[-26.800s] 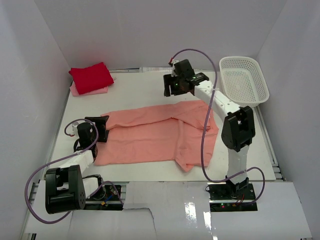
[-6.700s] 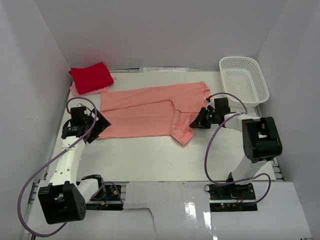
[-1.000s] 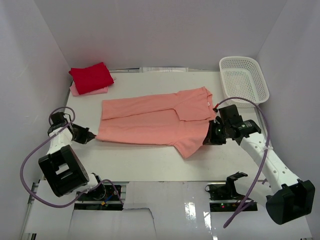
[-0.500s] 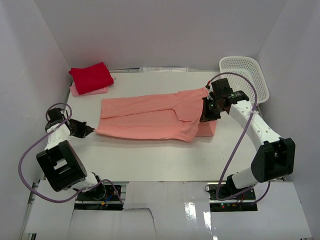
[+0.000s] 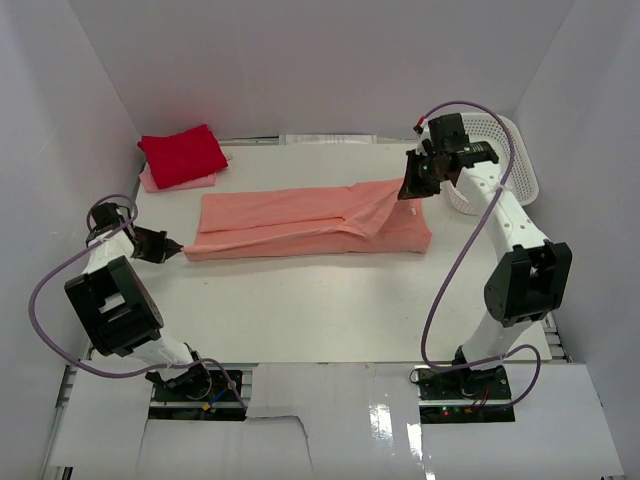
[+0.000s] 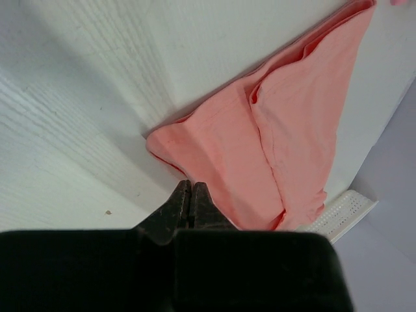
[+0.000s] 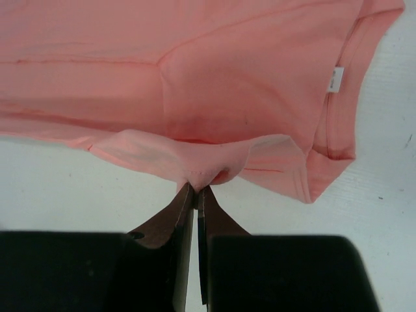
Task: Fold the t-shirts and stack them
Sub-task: Fold the other side of the tshirt into a rectangle
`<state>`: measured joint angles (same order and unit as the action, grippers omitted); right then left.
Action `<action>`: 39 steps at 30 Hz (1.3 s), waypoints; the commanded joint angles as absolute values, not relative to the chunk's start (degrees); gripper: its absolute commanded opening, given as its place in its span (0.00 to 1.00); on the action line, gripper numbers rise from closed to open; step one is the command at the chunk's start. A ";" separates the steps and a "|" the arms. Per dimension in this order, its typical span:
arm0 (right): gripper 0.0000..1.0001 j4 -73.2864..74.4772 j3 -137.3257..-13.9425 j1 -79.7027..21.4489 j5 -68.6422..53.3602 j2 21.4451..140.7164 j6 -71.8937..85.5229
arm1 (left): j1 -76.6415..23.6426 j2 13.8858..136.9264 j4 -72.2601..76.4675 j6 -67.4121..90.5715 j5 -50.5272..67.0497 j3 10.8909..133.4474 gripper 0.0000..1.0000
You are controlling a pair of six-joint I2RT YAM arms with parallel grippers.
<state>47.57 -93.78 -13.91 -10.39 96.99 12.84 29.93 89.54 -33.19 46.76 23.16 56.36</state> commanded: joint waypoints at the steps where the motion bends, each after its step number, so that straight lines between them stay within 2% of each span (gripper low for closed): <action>1: 0.08 49.04 -100.27 -13.62 -11.86 100.27 11.34 | 29.97 91.57 -31.03 47.72 23.29 59.67 0.00; 7: 0.08 50.19 -106.25 -13.27 -12.30 105.55 11.43 | 26.64 95.01 -30.76 47.37 22.94 64.86 0.00; 16: 0.08 49.48 -105.65 -12.57 -12.39 107.67 11.34 | 22.16 99.40 -31.72 47.90 22.33 71.62 0.00; 22: 0.08 49.48 -105.64 -11.17 -11.95 108.54 11.51 | 21.88 100.72 -34.45 47.20 19.16 73.91 0.00; 39: 0.08 50.01 -107.31 -6.86 -12.30 110.48 12.30 | 21.80 104.06 -35.07 47.55 20.47 78.39 0.00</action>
<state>50.02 -104.90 -7.57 -12.14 110.74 12.01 21.67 103.85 -35.11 47.64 20.14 75.20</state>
